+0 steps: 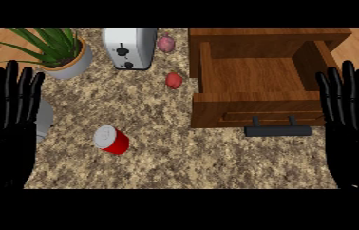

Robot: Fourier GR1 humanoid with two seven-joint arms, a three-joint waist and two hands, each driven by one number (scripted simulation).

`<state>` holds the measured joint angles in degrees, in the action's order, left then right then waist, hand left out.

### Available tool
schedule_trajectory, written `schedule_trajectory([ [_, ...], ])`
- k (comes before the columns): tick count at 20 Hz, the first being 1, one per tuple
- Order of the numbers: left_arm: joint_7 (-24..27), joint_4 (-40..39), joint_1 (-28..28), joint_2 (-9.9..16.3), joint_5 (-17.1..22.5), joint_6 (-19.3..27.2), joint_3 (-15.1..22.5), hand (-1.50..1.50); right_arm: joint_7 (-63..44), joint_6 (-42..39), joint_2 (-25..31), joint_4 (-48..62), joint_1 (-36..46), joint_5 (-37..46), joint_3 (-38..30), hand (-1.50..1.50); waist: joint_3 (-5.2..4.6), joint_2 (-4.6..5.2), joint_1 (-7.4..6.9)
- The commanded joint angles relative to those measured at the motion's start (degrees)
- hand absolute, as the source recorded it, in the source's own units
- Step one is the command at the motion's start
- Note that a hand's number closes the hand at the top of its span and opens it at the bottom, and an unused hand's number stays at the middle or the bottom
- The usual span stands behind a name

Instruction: Pick up the can, place it into the drawer and close the drawer

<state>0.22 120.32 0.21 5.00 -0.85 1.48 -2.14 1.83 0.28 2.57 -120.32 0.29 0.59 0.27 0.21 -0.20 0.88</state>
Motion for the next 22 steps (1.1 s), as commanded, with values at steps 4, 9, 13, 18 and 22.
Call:
schedule_trajectory([
  [4,-2.55,7.11,7.56,-4.84,-11.08,9.45,5.28,-1.50,-0.38,-1.10,0.53,-0.24,-1.85,-1.60,-1.00,-1.50,-0.15,0.09,-1.01],
  [9,-14.79,6.31,17.42,-4.95,-9.65,23.44,6.43,-1.50,-11.31,3.34,-0.13,2.29,-4.88,-0.16,-3.58,-1.50,-0.14,0.21,-1.55],
  [13,-21.37,12.73,22.04,-4.98,-17.14,31.30,15.91,-1.50,-13.64,2.37,2.14,2.93,-3.24,-1.48,-6.08,-1.50,-0.11,0.09,-1.26],
  [18,-19.75,11.30,23.07,-5.00,-21.16,36.29,21.73,-1.50,-13.20,2.86,-0.01,-1.36,-7.44,0.49,-3.20,-1.50,-0.21,0.11,-0.93],
  [22,-25.00,8.71,16.18,-5.00,-26.28,36.96,21.97,-1.50,-12.55,0.17,2.54,2.29,-5.14,-3.77,-7.83,-1.50,-0.19,0.18,-0.79],
])
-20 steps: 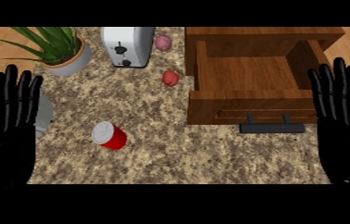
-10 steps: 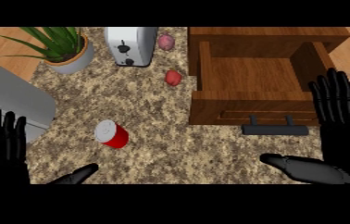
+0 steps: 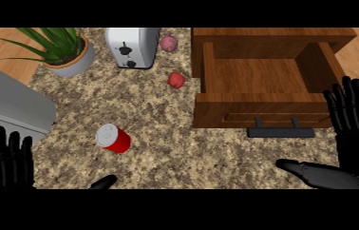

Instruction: Pick up the can, place it into the drawer and close the drawer

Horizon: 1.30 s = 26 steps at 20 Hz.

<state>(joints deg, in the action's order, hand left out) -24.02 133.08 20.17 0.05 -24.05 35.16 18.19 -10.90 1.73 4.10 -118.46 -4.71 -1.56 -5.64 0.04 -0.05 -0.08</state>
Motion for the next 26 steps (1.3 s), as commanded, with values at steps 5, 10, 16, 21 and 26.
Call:
schedule_trajectory([
  [5,0.63,-8.30,-4.07,-0.05,-0.97,5.36,1.20,-1.50,0.21,-2.09,0.99,-1.33,-1.15,-1.60,-1.85,-1.50,-0.04,0.03,0.17],
  [10,2.00,-11.33,-3.23,-0.05,1.75,6.36,2.69,-1.50,2.53,-2.16,-0.11,-0.72,-2.92,-2.21,-3.53,-1.50,-0.04,0.00,0.10],
  [16,12.61,-21.01,-2.47,-0.05,8.01,9.29,1.90,-1.50,4.79,-4.01,-0.27,-1.03,-5.16,-3.17,-4.48,-1.50,-0.06,-0.01,0.10],
  [21,23.07,-25.37,3.22,-0.05,13.64,11.69,4.61,-1.50,2.36,-5.05,0.83,-4.39,-6.32,-2.68,-4.58,-1.50,-0.08,-0.06,-0.07],
  [26,25.99,-37.29,-6.10,-0.05,21.63,12.30,-2.27,-1.50,0.68,-4.82,-1.00,-9.10,-9.19,-2.92,-3.84,-1.50,-0.07,-0.01,0.32],
])
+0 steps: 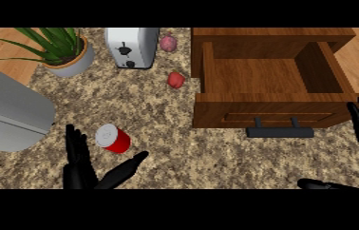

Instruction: Pick up the can, place it into the drawer and close the drawer

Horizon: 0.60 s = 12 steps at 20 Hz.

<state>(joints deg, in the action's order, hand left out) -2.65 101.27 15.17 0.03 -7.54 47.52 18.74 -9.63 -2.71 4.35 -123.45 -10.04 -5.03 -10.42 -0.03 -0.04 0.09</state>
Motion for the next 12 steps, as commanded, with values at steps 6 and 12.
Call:
schedule_trajectory([
  [6,14.38,-12.87,-3.88,-0.03,14.27,-1.05,-6.17,-1.50,0.12,-0.78,-0.49,0.70,0.12,0.46,-1.01,-1.50,0.01,0.03,-0.08],
  [12,24.60,-24.52,-5.64,-0.03,22.69,-3.21,-7.49,-1.50,-2.19,-2.77,0.72,-2.98,-0.88,-3.07,-4.23,-1.50,0.01,0.01,0.04],
])
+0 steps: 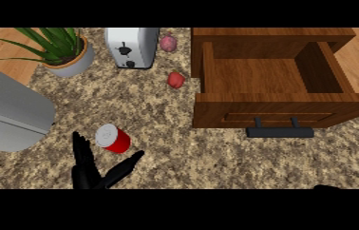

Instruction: Pick up the can, place it into the drawer and close the drawer

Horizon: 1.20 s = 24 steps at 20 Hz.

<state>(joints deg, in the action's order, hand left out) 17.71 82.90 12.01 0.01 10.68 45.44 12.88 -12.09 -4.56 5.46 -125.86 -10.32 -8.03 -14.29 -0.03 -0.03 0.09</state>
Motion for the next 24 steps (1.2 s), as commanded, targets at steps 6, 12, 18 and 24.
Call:
schedule_trajectory([
  [6,7.48,-9.83,-3.99,-0.01,8.46,-3.21,-2.96,-1.50,-6.32,0.71,-0.38,-4.13,1.54,1.38,0.17,-1.50,0.02,0.00,-0.05],
  [12,17.33,-26.03,-12.23,-0.01,15.24,-8.59,-10.65,-1.50,-3.36,-0.66,-0.50,-1.11,2.62,1.54,-0.35,-1.50,0.01,0.04,0.09],
  [18,17.77,-30.27,-15.80,1.17,13.58,-12.45,-14.07,-1.50,-3.09,-0.69,-1.60,-1.24,2.55,3.02,-0.50,-1.50,0.02,0.03,0.06],
  [24,19.19,-35.44,-17.65,2.91,12.92,-18.59,-14.33,-1.50,-0.21,-2.41,-2.75,-1.15,1.02,2.77,-1.09,-1.50,0.02,0.05,0.08],
])
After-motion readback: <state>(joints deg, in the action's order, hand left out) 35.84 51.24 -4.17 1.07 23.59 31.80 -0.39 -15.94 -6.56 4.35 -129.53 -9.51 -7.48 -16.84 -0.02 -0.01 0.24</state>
